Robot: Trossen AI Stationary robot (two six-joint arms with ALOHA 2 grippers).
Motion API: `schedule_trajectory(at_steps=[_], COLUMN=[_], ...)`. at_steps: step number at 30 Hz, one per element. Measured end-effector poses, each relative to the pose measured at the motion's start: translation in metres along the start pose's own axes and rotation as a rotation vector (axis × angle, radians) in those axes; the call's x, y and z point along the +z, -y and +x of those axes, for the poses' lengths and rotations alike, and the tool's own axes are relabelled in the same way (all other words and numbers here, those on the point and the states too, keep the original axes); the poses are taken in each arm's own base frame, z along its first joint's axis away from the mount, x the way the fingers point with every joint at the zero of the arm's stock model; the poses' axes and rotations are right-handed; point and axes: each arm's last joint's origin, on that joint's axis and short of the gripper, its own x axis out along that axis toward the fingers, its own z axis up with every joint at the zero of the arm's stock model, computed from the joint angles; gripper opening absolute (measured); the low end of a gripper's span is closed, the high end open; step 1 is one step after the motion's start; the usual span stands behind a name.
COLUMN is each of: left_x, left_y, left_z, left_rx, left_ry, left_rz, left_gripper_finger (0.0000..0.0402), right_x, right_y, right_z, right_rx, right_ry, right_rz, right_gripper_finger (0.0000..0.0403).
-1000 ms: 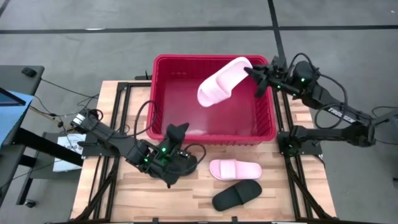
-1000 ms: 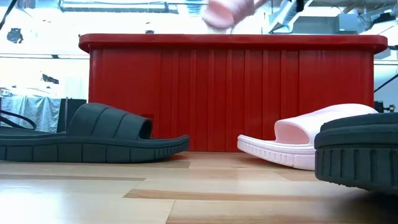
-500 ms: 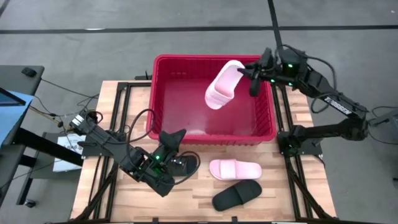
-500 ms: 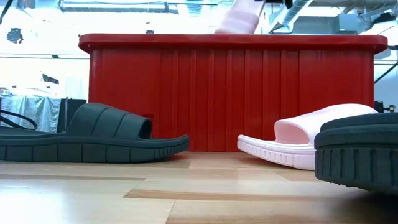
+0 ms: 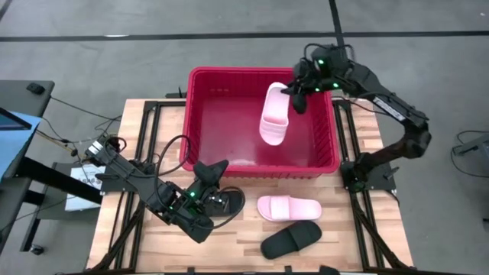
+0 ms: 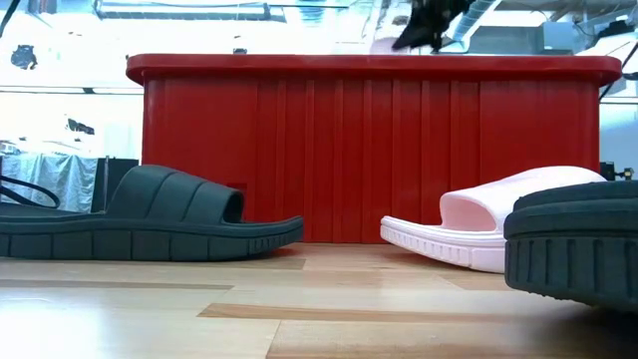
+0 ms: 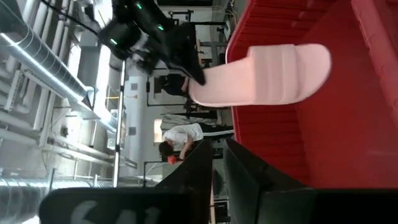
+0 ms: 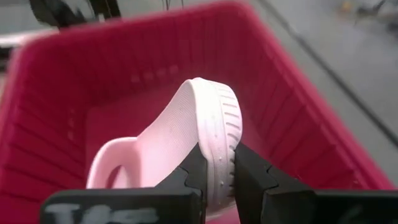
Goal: Pick and place slides into bin
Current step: Put the left pink slide into the bin
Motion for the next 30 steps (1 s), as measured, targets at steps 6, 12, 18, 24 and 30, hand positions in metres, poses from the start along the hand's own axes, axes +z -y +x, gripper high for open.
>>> schedule_trajectory(at_steps=[6, 12, 18, 24, 30], left_x=[0.0, 0.0, 0.0, 0.0, 0.0], left_y=[0.0, 0.0, 0.0, 0.0, 0.0], left_z=[0.0, 0.0, 0.0, 0.0, 0.0], left_rx=[0.0, 0.0, 0.0, -0.001, -0.001], left_ry=[0.0, 0.0, 0.0, 0.0, 0.001], left_rz=[-0.021, -0.022, -0.025, -0.051, -0.058], left_gripper_finger=[0.0034, 0.0034, 0.0034, 0.0034, 0.0034], right_x=[-0.012, -0.026, -0.041, -0.056, -0.058], right_y=[0.026, 0.043, 0.052, 0.058, 0.059], right_z=[0.027, 0.054, 0.075, 0.085, 0.085], right_rx=[0.01, 0.092, 0.16, 0.199, 0.209], right_ry=[-0.079, -0.151, -0.245, -0.349, -0.361], right_rz=[0.065, 0.134, 0.188, 0.24, 0.298], right_gripper_finger=[0.0036, 0.0036, 0.0036, 0.0036, 0.0036])
